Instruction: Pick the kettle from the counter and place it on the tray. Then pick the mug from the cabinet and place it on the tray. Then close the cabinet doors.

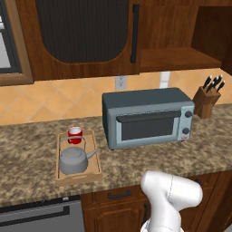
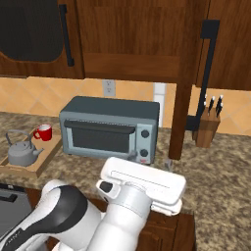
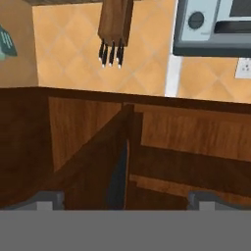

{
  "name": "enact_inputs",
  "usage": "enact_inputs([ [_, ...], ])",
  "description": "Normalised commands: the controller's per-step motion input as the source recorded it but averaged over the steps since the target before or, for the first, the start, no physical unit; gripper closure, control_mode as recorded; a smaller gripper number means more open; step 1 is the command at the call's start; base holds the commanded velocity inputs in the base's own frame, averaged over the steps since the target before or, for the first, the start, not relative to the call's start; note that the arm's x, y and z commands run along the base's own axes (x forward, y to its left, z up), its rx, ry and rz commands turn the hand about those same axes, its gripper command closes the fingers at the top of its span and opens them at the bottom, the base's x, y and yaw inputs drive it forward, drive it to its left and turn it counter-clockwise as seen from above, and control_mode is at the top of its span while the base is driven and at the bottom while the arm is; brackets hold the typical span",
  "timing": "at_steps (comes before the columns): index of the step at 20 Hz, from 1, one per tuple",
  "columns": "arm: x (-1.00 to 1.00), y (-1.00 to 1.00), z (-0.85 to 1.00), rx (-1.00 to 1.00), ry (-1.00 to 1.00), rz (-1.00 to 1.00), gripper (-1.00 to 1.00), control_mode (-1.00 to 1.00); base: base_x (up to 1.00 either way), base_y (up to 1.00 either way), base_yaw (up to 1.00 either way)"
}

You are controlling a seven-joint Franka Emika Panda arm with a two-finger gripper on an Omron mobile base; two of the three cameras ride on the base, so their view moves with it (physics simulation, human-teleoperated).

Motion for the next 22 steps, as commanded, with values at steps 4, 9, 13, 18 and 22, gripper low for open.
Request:
enact_inputs([
  [4,0.01,-0.26,-0.16,-0.03,0.10,0.00,-1.00,-1.00,0.00,0.00,0.00],
  [9,0.03,-0.03,-0.69,-0.04,0.21,0.00,-1.00,-1.00,0.00,0.00,0.00],
  [13,0.02,-0.36,-0.22,0.00,0.06,0.04,-1.00,-1.00,0.00,0.00,0.00],
  [18,0.00,-0.38,0.07,-0.06,0.00,0.02,-1.00,-1.00,0.00,0.00,0.00],
  [22,0.00,-0.21,0.26,-0.13,0.02,0.01,-1.00,-1.00,0.00,0.00,0.00],
])
